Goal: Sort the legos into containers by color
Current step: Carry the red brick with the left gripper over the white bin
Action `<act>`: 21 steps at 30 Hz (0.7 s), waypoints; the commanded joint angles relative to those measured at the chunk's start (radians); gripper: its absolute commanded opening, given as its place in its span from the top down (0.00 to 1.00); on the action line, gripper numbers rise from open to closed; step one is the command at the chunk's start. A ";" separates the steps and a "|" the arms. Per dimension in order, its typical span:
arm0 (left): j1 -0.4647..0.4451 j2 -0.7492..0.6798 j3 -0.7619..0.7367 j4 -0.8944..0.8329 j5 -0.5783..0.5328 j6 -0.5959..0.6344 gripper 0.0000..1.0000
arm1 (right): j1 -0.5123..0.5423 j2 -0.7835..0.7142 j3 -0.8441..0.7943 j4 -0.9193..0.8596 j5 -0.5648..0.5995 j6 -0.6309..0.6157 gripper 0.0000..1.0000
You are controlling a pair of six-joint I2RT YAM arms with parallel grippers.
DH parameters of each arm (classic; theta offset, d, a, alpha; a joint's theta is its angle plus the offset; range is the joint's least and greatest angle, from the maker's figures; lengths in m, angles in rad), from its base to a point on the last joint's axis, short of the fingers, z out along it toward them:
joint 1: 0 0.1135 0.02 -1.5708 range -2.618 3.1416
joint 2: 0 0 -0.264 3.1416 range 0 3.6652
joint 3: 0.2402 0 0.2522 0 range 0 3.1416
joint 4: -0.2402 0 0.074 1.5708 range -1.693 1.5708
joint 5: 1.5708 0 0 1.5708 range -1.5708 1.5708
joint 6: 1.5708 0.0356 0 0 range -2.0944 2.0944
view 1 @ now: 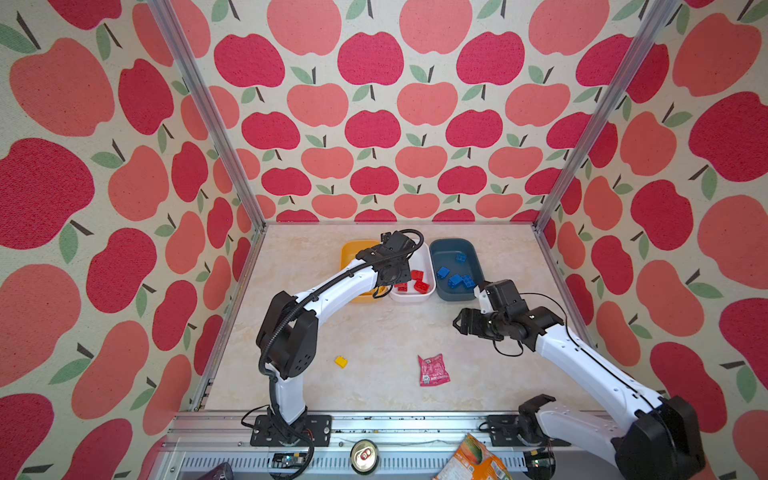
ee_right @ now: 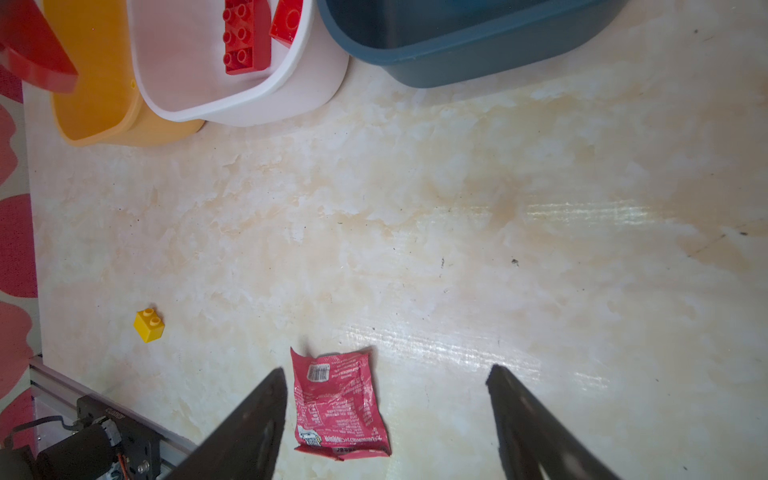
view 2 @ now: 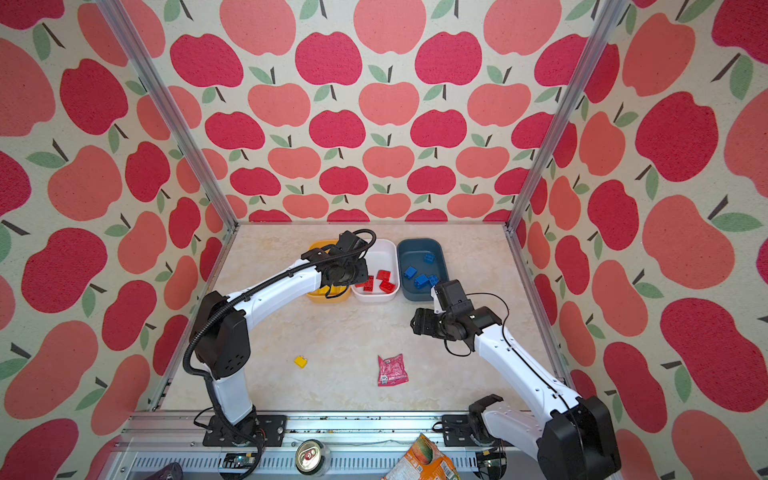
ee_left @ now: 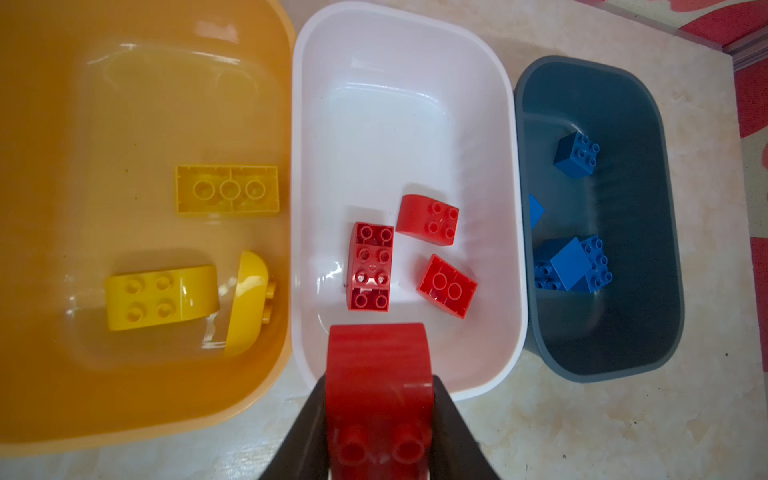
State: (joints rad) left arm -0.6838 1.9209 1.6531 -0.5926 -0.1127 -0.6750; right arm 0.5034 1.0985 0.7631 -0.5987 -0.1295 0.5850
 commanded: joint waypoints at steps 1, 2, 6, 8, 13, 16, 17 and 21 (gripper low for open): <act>0.013 0.094 0.123 -0.001 0.024 0.086 0.79 | -0.002 -0.018 0.016 -0.007 0.011 -0.001 0.21; 0.017 0.123 0.159 -0.005 0.028 0.090 0.79 | -0.002 -0.021 0.017 -0.011 0.012 -0.002 0.21; 0.030 0.228 0.285 -0.029 0.039 0.102 0.79 | -0.002 -0.026 0.024 -0.019 0.018 -0.005 0.21; 0.037 0.271 0.338 -0.048 0.039 0.111 0.79 | -0.003 -0.028 0.022 -0.019 0.017 -0.006 0.21; 0.052 0.349 0.429 -0.081 0.038 0.130 0.77 | -0.002 -0.029 0.018 -0.014 0.015 -0.004 0.21; 0.061 0.377 0.458 -0.086 0.043 0.132 0.74 | -0.002 -0.026 0.016 -0.012 0.014 -0.004 0.21; 0.063 0.384 0.466 -0.087 0.044 0.133 0.73 | -0.003 -0.025 0.016 -0.012 0.014 -0.004 0.21; 0.065 0.392 0.478 -0.084 0.047 0.137 0.62 | -0.003 -0.025 0.019 -0.013 0.014 -0.004 0.21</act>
State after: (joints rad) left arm -0.6201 2.2955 2.0926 -0.6476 -0.0731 -0.5560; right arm 0.5034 1.0874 0.7631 -0.5991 -0.1287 0.5850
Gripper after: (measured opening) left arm 0.373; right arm 0.788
